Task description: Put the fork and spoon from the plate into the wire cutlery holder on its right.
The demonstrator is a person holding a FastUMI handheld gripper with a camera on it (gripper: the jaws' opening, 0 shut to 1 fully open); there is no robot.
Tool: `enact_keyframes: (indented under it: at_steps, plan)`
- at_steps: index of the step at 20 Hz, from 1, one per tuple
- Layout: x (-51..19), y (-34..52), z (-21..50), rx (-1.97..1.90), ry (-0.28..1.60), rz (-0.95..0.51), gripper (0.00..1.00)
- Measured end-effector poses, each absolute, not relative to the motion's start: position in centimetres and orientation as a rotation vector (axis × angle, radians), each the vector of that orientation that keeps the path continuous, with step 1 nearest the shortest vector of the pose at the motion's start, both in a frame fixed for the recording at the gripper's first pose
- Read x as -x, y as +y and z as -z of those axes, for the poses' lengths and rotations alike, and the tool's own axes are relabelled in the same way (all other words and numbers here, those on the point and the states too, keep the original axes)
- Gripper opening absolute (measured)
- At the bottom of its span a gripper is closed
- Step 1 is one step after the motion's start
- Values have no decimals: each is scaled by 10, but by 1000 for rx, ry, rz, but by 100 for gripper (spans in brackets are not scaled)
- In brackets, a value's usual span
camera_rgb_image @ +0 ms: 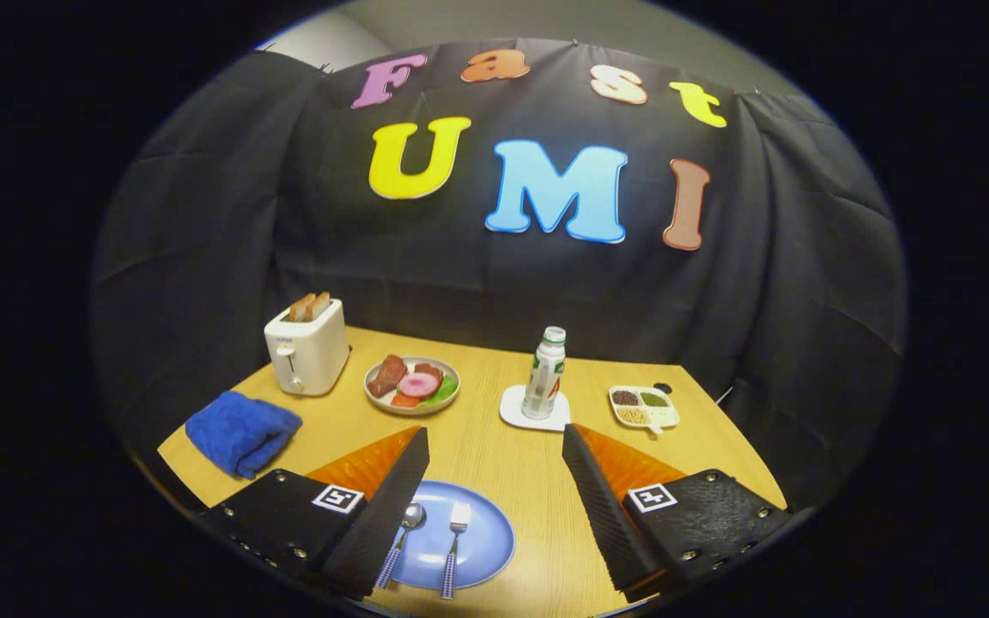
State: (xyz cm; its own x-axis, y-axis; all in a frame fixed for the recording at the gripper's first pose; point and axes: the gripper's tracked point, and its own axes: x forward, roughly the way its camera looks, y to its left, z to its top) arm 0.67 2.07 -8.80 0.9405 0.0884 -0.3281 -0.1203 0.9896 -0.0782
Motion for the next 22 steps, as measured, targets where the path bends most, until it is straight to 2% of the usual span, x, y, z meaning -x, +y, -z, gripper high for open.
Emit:
enact_keyframes:
  at_steps: [13,15,20,22]
  plan:
    - [25,39,240,268,850,-246,96]
    - [28,37,256,273,908,-255,91]
    - [44,39,287,289,1056,-285,91]
    - [37,39,286,285,1050,-284,91]
